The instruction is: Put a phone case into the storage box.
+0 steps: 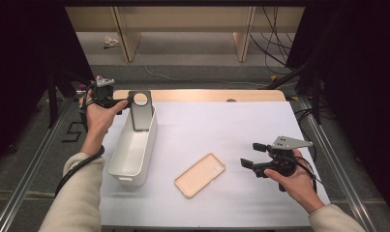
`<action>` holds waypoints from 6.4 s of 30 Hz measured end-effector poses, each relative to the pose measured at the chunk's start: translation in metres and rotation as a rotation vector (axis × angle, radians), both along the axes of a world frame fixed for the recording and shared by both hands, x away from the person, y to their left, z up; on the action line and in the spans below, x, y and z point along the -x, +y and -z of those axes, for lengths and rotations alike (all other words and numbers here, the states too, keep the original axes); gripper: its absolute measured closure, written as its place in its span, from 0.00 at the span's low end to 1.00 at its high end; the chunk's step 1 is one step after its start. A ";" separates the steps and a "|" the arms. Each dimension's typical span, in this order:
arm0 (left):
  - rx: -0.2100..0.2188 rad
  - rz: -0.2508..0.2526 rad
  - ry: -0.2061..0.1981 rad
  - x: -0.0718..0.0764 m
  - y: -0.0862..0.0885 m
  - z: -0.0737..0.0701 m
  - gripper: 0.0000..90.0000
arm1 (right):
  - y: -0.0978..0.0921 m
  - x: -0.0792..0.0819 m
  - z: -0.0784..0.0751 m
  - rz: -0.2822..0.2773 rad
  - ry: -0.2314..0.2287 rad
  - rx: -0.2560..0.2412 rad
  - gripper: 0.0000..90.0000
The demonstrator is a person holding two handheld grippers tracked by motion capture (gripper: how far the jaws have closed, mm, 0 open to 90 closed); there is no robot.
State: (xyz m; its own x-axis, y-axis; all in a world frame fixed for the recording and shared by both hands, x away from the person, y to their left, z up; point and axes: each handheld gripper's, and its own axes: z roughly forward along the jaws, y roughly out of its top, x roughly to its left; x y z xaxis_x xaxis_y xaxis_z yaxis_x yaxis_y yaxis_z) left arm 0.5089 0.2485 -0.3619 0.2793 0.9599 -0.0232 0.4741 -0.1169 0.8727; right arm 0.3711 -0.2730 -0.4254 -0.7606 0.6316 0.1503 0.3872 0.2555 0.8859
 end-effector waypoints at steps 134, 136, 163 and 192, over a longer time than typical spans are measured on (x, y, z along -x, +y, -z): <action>-0.388 0.429 0.355 0.165 -0.167 0.114 1.00 | 0.013 0.005 0.000 -0.064 0.008 0.054 0.31; -0.380 0.440 0.361 0.166 -0.168 0.114 1.00 | 0.013 0.004 -0.001 -0.064 0.007 0.052 0.31; -0.240 0.665 0.436 0.191 -0.213 0.109 0.99 | 0.013 0.005 0.000 -0.064 0.011 0.053 0.31; -0.156 0.713 0.210 0.197 -0.187 0.081 0.23 | 0.019 0.009 -0.002 -0.119 -0.006 0.168 0.28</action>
State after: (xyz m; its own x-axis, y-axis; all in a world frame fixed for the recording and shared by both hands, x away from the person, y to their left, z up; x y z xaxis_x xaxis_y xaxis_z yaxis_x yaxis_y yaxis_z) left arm 0.3119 0.0613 -0.4425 0.8383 0.5447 -0.0233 0.3917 -0.5719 0.7208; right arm 0.3617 -0.2544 -0.4238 -0.8319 0.5531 0.0456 0.3403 0.4434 0.8292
